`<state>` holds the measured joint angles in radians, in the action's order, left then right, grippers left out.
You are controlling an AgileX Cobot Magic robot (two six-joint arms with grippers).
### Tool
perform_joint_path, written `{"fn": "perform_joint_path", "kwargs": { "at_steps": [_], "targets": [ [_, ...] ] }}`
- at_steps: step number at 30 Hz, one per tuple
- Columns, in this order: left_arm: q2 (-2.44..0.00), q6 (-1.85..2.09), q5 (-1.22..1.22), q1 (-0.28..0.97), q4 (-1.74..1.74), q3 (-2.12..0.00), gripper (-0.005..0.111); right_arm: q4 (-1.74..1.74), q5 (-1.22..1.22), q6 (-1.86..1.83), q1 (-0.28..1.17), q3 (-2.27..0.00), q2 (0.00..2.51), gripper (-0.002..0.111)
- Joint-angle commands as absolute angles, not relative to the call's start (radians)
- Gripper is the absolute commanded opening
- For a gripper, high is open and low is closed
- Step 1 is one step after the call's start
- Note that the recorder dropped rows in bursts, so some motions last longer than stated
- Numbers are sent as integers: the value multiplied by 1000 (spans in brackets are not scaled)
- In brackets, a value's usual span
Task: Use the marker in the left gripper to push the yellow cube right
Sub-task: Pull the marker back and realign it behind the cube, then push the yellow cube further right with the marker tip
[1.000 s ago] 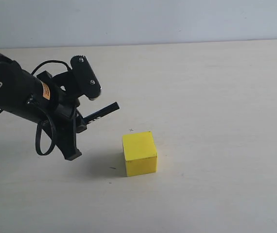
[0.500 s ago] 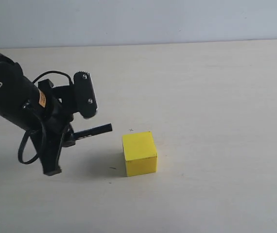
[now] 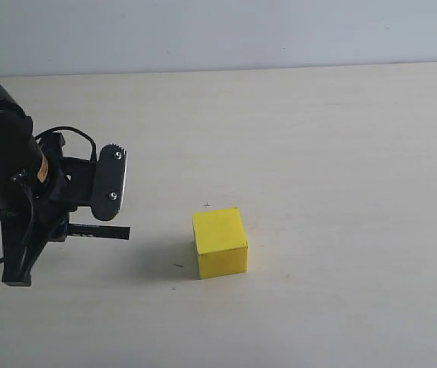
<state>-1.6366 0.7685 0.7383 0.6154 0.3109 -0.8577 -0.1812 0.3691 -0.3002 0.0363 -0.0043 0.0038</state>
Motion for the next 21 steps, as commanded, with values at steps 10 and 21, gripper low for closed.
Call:
{"fn": "perform_joint_path", "kwargs": {
  "at_steps": [10, 21],
  "targets": [
    [-1721, 726, 666, 684, 240, -881, 0, -183, 358, -302, 64, 0, 0, 0],
    [-1817, 547, 717, 743, 279, -1020, 0, -183, 358, -302, 82, 0, 0, 0]
  ]
}}
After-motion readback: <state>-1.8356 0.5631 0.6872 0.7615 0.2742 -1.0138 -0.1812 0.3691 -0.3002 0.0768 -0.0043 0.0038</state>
